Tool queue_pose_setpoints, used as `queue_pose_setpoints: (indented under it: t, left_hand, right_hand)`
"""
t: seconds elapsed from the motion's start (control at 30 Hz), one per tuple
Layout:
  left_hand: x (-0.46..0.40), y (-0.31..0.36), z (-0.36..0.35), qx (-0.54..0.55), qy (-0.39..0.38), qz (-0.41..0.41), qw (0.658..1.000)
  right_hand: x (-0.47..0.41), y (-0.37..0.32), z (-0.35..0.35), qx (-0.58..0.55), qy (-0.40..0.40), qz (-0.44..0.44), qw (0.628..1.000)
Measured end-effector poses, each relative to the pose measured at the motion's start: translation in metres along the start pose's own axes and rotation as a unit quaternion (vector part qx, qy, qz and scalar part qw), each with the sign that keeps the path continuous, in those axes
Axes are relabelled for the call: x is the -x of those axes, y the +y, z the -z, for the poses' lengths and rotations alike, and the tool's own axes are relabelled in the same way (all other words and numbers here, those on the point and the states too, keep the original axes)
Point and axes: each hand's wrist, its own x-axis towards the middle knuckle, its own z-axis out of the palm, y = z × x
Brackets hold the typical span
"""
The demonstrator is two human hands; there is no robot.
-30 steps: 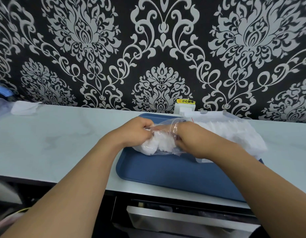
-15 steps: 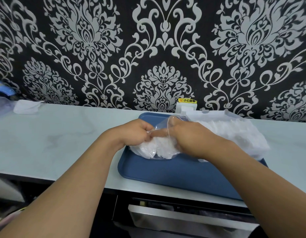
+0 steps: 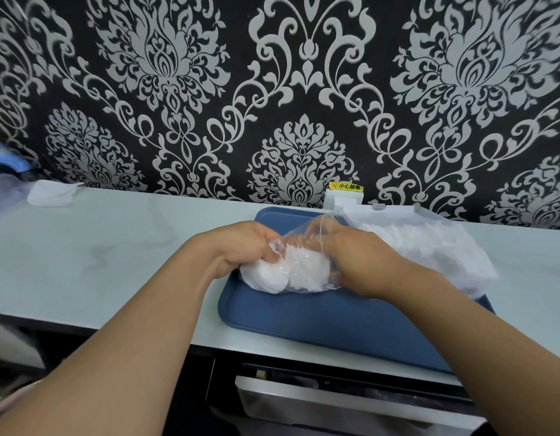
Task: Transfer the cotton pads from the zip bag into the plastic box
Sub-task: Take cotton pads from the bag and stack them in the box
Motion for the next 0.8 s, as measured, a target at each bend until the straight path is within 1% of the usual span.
queue_pose_setpoints:
  t: [0.03, 0.1, 0.17, 0.23, 0.27, 0.33, 0.4, 0.5, 0.57, 0.6, 0.67, 0.73, 0.8]
  left_hand:
    - [0.001, 0.000, 0.000, 0.018, -0.012, 0.002, 1.000]
    - [0.004, 0.001, 0.000, 0.027, -0.024, 0.006, 0.999]
    - [0.005, 0.003, -0.001, 0.014, -0.013, 0.003, 1.000]
    - [0.006, 0.007, -0.001, 0.002, 0.007, -0.012, 1.000]
    - [0.006, 0.009, -0.001, -0.004, 0.023, -0.022, 0.999]
    - [0.005, 0.014, -0.001, -0.024, 0.062, -0.051, 0.996]
    - [0.004, 0.017, -0.002, -0.043, 0.107, -0.076, 0.990]
    - [0.000, 0.021, -0.004, -0.080, 0.191, -0.098, 0.973]
    - [-0.003, 0.021, -0.003, -0.126, 0.236, -0.100, 0.958]
    - [-0.004, 0.020, -0.003, -0.141, 0.244, -0.094, 0.955]
    - [-0.006, 0.018, -0.004, -0.169, 0.233, -0.077, 0.955]
    - [-0.009, 0.017, -0.006, -0.221, 0.214, -0.059, 0.950]
    - [-0.007, 0.022, -0.009, -0.278, 0.217, -0.047, 0.935]
  right_hand:
    - [0.001, 0.000, 0.002, -0.043, -0.003, 0.001, 0.999]
    - [0.002, 0.002, 0.005, -0.087, 0.016, 0.047, 0.995]
    - [0.002, 0.001, 0.004, -0.150, 0.001, 0.027, 0.988]
    - [0.002, -0.001, 0.003, -0.097, -0.009, 0.017, 0.995]
    - [0.002, -0.003, 0.004, -0.073, -0.003, 0.025, 0.997]
    - [0.004, -0.002, 0.008, -0.064, 0.029, 0.033, 0.997]
    - [0.007, 0.000, 0.012, -0.063, 0.089, 0.036, 0.993]
    - [0.014, 0.003, 0.021, -0.082, 0.165, -0.008, 0.983]
    - [0.021, 0.008, 0.027, -0.122, 0.186, -0.048, 0.974]
    - [0.025, 0.010, 0.031, -0.157, 0.191, -0.069, 0.966]
    - [0.033, 0.014, 0.040, -0.252, 0.204, -0.106, 0.940]
    - [0.041, 0.019, 0.050, -0.371, 0.207, -0.112, 0.898]
    - [0.050, 0.028, 0.057, -0.478, 0.180, -0.114, 0.852]
